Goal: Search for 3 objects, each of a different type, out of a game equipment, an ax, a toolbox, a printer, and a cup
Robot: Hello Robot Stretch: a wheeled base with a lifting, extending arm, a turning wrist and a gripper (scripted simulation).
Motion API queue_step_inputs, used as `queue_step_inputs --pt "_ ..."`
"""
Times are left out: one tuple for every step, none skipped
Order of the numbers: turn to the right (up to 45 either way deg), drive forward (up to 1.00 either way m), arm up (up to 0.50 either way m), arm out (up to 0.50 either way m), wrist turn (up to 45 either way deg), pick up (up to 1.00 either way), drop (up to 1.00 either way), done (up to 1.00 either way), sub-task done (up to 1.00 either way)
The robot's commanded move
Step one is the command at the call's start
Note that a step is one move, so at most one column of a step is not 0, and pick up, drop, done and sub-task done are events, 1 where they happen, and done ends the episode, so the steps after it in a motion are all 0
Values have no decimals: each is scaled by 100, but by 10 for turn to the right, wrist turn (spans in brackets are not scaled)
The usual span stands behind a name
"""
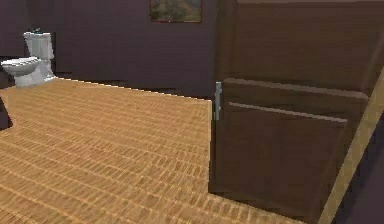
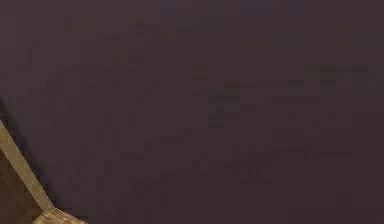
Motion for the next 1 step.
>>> queue_step_inputs --pt "-180 0 0 0 0 0 0 0 0"
